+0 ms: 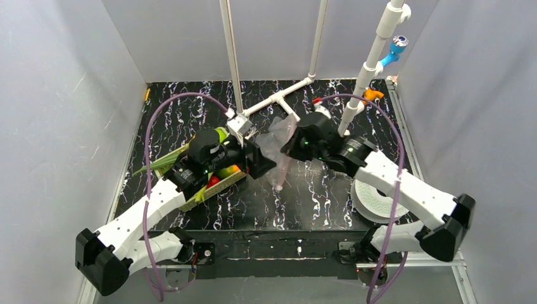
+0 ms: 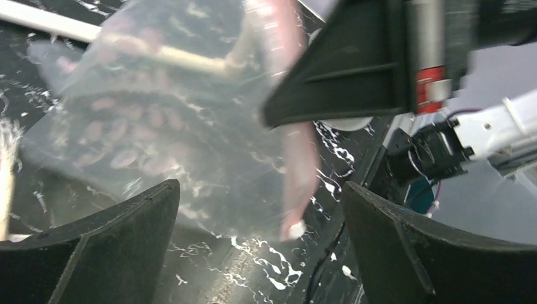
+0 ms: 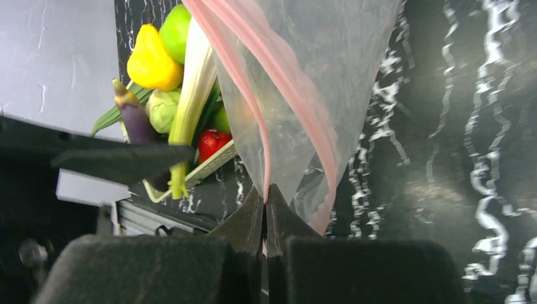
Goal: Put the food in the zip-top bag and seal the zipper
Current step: Pick up the zipper food storage bag at the center of the board.
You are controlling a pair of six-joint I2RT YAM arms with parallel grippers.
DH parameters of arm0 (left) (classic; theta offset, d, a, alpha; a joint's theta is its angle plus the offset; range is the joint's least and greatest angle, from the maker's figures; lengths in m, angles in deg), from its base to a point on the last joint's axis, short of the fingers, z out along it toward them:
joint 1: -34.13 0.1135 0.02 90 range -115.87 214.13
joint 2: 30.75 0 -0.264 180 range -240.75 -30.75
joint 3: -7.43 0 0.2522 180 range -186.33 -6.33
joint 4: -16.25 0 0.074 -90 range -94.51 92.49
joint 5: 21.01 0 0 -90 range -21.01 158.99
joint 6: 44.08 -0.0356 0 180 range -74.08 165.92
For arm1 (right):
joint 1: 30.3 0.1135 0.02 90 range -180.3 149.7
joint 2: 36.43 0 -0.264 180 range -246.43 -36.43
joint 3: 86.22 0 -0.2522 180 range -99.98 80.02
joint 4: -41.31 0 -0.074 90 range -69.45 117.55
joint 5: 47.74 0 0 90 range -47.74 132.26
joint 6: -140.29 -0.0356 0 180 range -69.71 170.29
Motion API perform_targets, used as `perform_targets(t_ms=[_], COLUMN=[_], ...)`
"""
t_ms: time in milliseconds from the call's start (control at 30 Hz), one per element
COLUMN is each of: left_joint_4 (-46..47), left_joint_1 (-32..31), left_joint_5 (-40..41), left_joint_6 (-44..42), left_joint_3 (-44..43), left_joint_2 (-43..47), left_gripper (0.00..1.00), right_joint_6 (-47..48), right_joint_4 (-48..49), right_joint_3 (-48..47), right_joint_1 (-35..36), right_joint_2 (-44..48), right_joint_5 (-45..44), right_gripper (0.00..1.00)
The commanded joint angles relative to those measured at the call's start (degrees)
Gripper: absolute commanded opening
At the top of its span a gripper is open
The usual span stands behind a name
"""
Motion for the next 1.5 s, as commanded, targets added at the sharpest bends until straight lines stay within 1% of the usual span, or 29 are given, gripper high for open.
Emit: perform_targets(t_ms=[0,67,133,200,267,333,433,567,633,800,833,867,900,967,1000,1033,1067,1133,1200,1233,1267,1367,1467], left_joint_4=[0.98,-1.17,-3.83,-6.14,-8.48,-9.04,-8.73,-9.20,-9.19,-10.12,-9.89,-9.90,-10.14,-10.71,-10.56,-10.04,-9.64,-9.39,-9.72,-9.71,-9.69,-9.54,-9.50], left_joint_1=[-6.20,-8.34,-9.71,-10.97,-11.86,-12.29,-12.33,-12.46,-12.50,-12.51,-12.52,-12.53,-12.55,-12.53,-12.52,-12.50,-12.48,-12.54,-12.51,-12.56,-12.51,-12.50,-12.50], left_joint_5=[6.39,8.02,10.29,14.62,18.63,20.98,21.85,21.00,21.15,22.61,22.65,22.63,22.45,21.74,21.57,21.42,21.44,21.29,20.30,19.60,19.00,18.09,17.76], left_joint_6=[-6.10,-7.31,-8.42,-10.29,-11.61,-11.78,-11.68,-11.05,-11.31,-11.43,-11.60,-11.82,-12.01,-12.16,-12.09,-12.07,-12.06,-11.95,-11.63,-11.29,-11.02,-10.29,-10.01], left_joint_3=[1.08,0.07,-0.82,-1.57,-2.75,-2.86,-2.58,-3.04,-2.97,-3.32,-3.12,-3.15,-3.42,-3.95,-3.80,-3.50,-3.10,-2.88,-3.35,-3.48,-3.54,-3.59,-3.72], left_joint_2=[3.27,2.39,1.66,1.17,0.89,1.16,1.30,0.73,0.39,0.53,0.57,0.58,0.51,0.55,0.72,0.87,0.99,0.83,0.39,0.18,0.10,-0.12,-0.37], left_gripper=[0.99,1.00,0.92,0.82,0.75,0.68,0.64,0.60,0.59,0.55,0.50,0.42,0.32,0.08,0.01,0.00,0.00,0.00,0.00,0.00,0.00,0.00,0.00], right_joint_6=[-12.88,-15.22,-18.24,-20.30,-20.36,-20.52,-21.82,-22.10,-22.22,-20.30,-19.98,-19.08,-17.99,-15.80,-14.20,-10.87,-5.71,4.39,8.74,9.49,10.38,11.83,9.33], right_joint_4=[-4.32,-3.08,-1.32,-0.21,0.77,1.18,0.74,1.88,1.92,3.72,3.36,3.26,3.49,4.35,4.86,5.68,6.85,8.10,5.77,4.60,4.08,5.27,7.62], right_joint_3=[-8.94,-8.88,-7.20,-5.76,-4.67,-4.27,-4.30,-3.75,-4.03,-3.70,-3.81,-3.87,-3.64,-2.76,-2.46,-2.31,-2.29,-2.88,-2.65,-1.82,-0.60,4.72,10.32], right_joint_1=[5.16,6.37,6.44,6.48,6.49,6.49,6.55,7.17,7.30,8.88,9.02,9.17,9.39,9.64,9.65,9.67,9.66,9.65,9.65,9.53,9.38,8.35,7.41], right_joint_2=[-6.26,-6.94,-6.13,-4.74,-3.64,-3.20,-3.05,-3.44,-3.84,-4.71,-4.88,-4.98,-4.81,-4.52,-4.34,-4.12,-3.79,-2.58,-0.38,1.19,3.14,9.98,15.93], right_joint_5=[-8.55,-10.03,-10.36,-11.42,-12.67,-12.61,-11.19,-10.52,-9.28,-9.05,-8.87,-8.73,-8.76,-9.12,-9.26,-8.75,-7.40,-3.55,-4.64,-7.41,-8.48,-10.72,-11.53], right_gripper=[0.01,0.01,0.01,0.01,0.01,0.01,0.01,0.01,0.01,0.01,0.01,0.01,0.01,0.01,0.04,0.15,0.27,0.46,0.60,0.68,0.73,0.75,0.73])
